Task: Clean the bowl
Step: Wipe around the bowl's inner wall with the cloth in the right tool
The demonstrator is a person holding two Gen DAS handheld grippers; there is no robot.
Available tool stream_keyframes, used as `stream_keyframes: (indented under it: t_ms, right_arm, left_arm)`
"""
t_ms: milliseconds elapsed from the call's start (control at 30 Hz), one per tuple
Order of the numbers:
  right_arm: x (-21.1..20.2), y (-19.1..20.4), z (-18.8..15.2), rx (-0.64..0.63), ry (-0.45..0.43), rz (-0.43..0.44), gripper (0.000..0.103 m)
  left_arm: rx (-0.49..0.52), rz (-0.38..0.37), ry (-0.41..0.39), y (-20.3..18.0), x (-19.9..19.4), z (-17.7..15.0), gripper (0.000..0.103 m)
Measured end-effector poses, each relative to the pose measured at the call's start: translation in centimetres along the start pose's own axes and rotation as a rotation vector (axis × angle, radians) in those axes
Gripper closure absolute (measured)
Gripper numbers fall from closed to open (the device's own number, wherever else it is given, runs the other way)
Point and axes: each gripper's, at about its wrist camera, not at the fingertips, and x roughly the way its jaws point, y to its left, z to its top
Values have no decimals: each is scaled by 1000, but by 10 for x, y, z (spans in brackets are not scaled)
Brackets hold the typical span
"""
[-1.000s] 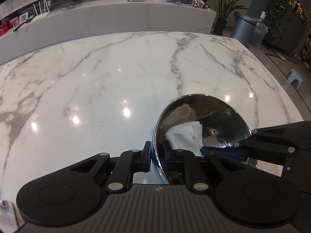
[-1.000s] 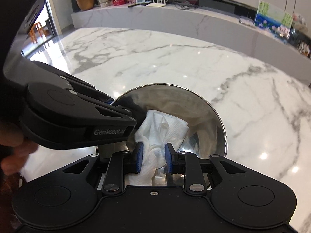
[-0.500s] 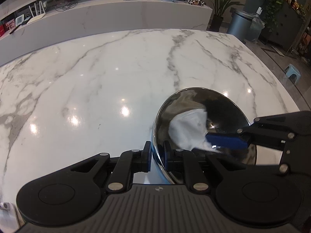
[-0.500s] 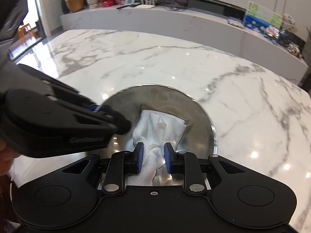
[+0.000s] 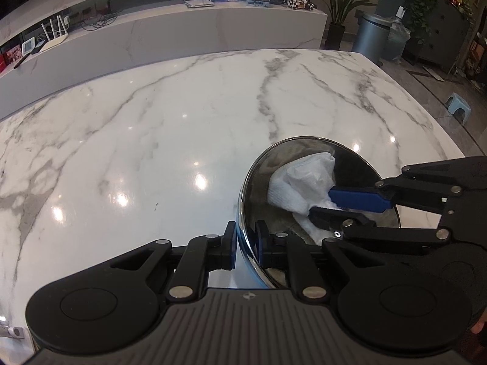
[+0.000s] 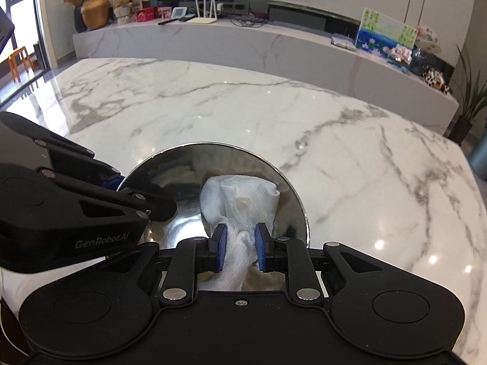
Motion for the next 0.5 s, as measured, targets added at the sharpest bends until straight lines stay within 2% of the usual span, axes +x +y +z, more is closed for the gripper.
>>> stream_keyframes:
  t_ms: [233, 300, 500]
  right_arm:
    - [-1, -4, -1, 40, 28, 92, 84]
    - [-2, -4, -1, 52, 36, 143, 84]
    - [-5, 0, -1, 36, 41, 165, 84]
  left_arm:
    - [-15, -5, -1, 3, 0, 1, 93]
    - [-11, -4, -2, 2, 0, 1, 93]
    - [-8, -2, -4, 0, -1, 0, 93]
